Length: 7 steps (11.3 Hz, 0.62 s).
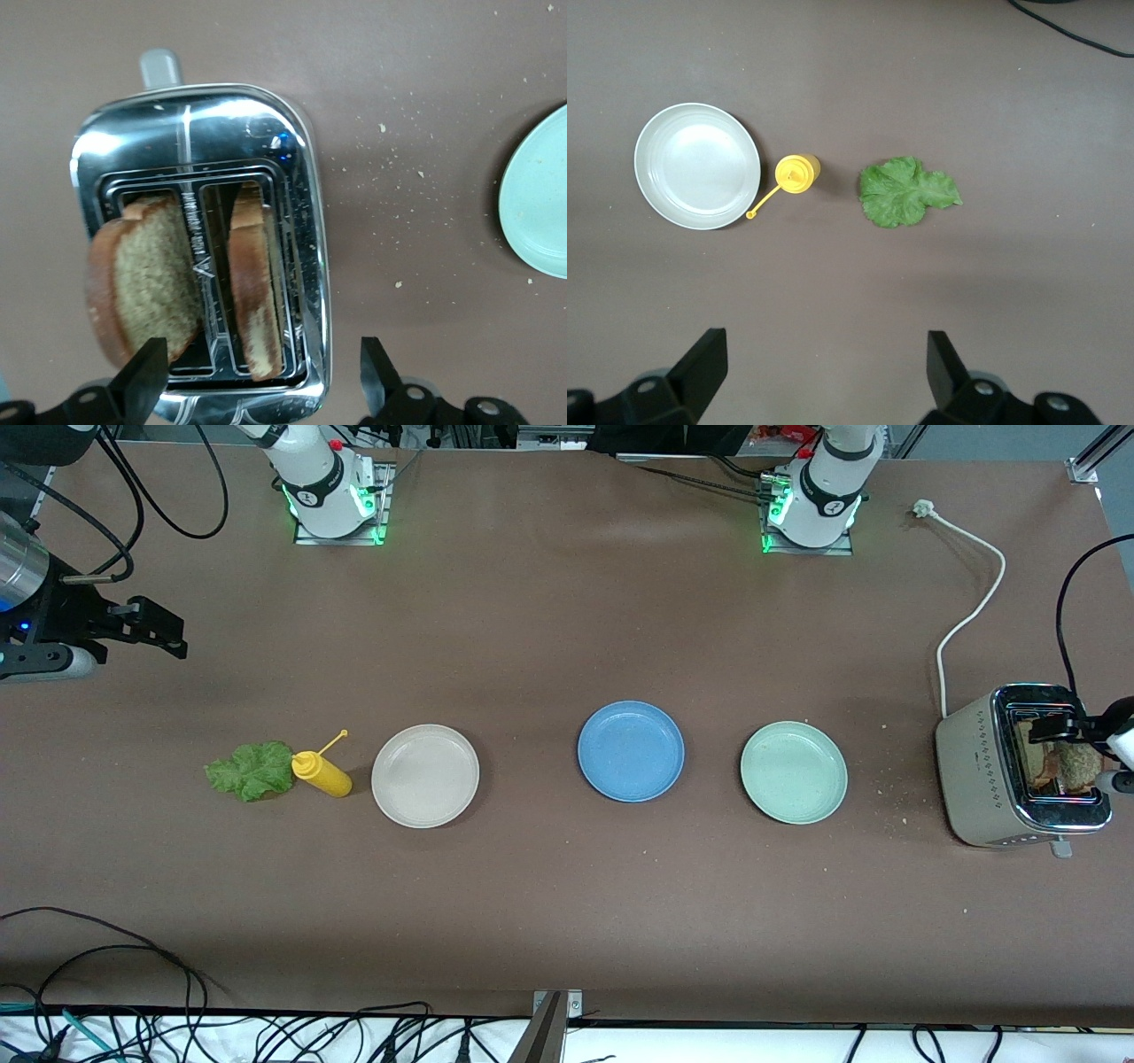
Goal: Make sandwich in blue plate with both arms
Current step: 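Reach the left gripper into the toaster and grasp a bread slice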
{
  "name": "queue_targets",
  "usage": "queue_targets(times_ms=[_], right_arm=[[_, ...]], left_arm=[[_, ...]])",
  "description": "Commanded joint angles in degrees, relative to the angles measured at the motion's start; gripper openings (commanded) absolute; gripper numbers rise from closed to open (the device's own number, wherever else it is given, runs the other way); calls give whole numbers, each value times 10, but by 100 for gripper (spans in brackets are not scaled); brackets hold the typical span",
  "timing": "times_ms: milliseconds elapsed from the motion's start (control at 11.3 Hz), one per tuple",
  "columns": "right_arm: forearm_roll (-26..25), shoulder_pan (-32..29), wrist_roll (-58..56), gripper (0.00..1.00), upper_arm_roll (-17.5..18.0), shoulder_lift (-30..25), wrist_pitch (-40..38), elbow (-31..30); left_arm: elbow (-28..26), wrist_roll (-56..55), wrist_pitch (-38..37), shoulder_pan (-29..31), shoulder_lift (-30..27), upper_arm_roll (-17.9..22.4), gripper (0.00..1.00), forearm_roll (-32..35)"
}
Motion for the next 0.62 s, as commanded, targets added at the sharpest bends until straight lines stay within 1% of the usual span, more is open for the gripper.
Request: queue_targets(times_ms=[0,89,178,267,355,444,533], right_arm=[[-7,-2,-5,100,1,4,-8,13],[-7,-2,-5,100,1,4,-8,13],[-7,-2,-5,100,1,4,-8,13],[-7,-2,-5,100,1,4,-8,13],[-7,-2,-5,100,0,4,-8,13],[-7,-2,-5,100,1,4,-8,13],[-7,-2,-5,100,1,4,-8,13]], left_arm=[[-3,4,-5,1,20,-5,75,18],[-3,4,-4,2,26,-5,62,18],[-2,4,-4,3,34,-5,46,19],[-2,4,-4,6,35,-4,23,19],[0,5,-4,6,35,-4,13,19],[2,12,-4,7,35,-4,6,20],[5,19,-4,8,34,-4,5,20]])
